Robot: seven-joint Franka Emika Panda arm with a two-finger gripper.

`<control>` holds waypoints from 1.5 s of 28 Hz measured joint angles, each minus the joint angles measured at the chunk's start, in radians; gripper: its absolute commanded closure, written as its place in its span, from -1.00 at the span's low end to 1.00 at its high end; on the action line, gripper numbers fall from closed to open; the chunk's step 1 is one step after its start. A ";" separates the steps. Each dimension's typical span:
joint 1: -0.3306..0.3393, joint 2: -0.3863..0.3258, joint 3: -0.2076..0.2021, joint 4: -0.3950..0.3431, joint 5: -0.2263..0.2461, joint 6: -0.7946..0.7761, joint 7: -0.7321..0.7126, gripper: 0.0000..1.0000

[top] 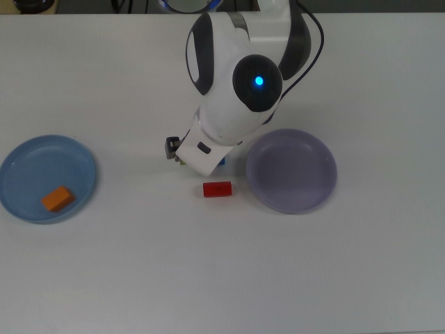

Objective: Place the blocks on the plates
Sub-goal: 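Carry the green block onto the light blue plate and release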

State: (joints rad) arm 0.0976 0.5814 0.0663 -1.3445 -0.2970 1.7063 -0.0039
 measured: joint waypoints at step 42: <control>-0.260 0.011 -0.078 -0.008 -0.009 0.220 -0.003 -1.00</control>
State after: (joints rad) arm -0.1624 0.5922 -0.0118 -1.3529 -0.3060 1.9264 -0.0069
